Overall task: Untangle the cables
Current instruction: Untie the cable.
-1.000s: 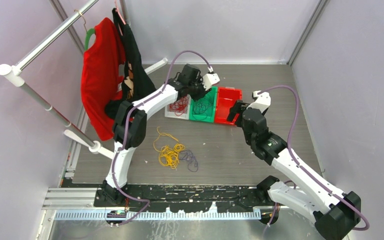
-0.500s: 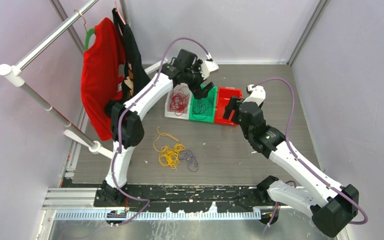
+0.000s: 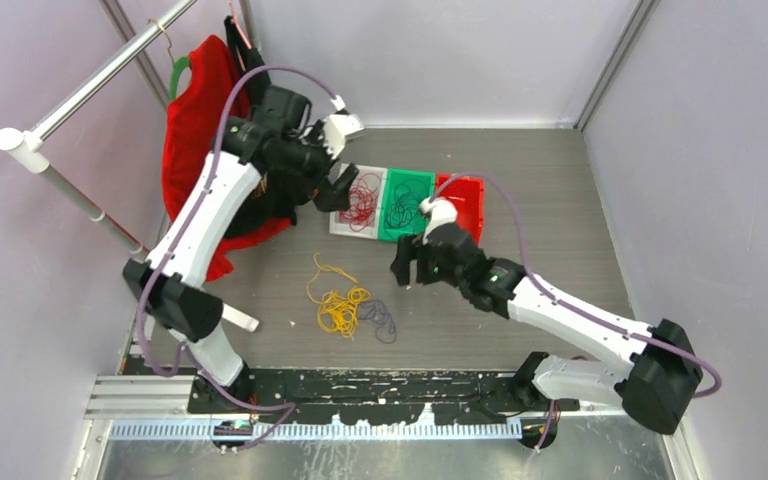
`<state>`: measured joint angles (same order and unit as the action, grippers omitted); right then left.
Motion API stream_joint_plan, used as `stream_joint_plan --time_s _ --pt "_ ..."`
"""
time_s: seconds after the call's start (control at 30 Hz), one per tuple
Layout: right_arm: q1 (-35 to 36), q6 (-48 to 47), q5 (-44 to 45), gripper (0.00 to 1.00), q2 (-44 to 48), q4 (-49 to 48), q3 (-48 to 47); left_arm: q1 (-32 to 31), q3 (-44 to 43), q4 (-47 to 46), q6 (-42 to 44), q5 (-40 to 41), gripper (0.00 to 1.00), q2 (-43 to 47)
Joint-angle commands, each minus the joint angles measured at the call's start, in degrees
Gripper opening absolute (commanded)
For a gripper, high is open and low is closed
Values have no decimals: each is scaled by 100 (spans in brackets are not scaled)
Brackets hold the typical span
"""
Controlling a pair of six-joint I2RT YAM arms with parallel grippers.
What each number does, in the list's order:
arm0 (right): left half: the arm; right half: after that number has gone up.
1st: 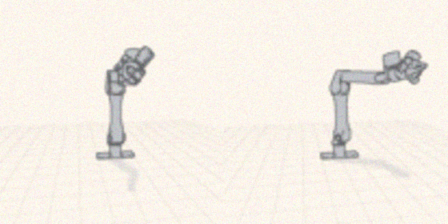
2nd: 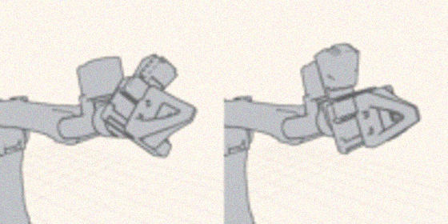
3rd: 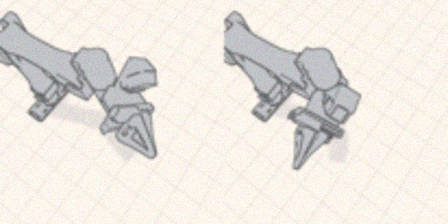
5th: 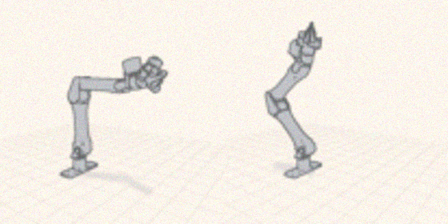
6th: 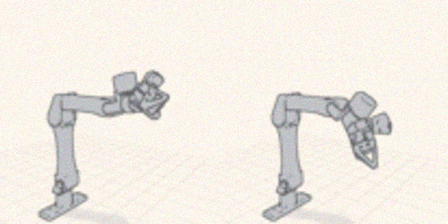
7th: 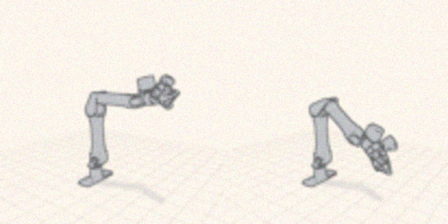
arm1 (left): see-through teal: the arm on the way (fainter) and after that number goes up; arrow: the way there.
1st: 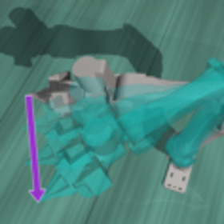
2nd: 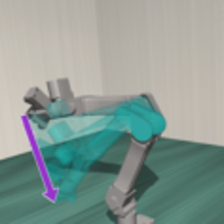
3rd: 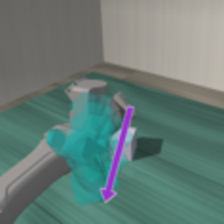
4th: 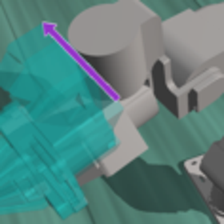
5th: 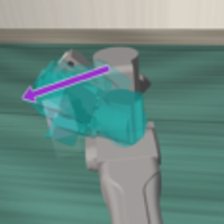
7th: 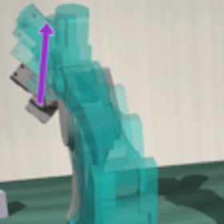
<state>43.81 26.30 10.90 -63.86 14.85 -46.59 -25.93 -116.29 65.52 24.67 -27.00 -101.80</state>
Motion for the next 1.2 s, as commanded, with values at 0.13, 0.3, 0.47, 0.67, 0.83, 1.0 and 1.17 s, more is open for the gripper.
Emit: stream_joint_plan --time_s 0.13,0.3,0.47,0.67,0.83,1.0,1.17 --pt "1326 220 -847 78 -153 -1035 1042 225 1558 467 -277 323 100 1525" --pt "1343 122 -1126 66 -802 -1201 1007 230 2074 623 -362 235 100 1975" --pt "1346 49 -1270 47 -1443 -1207 789 232 2398 691 -481 253 99 2239" --pt "1332 62 -1248 6 -1039 -384 418 230 2644 583 -555 213 100 2480" --pt "1337 375 -1589 1 -123 716 -232 235 2653 753 -481 -187 100 2591" --pt "1338 577 -1990 1 -30 1981 -1430 238 2795 940 -437 -469 100 2843" --pt "1336 186 -1955 1 -279 2886 -2529 233 3076 893 -389 -1154 99 3398"
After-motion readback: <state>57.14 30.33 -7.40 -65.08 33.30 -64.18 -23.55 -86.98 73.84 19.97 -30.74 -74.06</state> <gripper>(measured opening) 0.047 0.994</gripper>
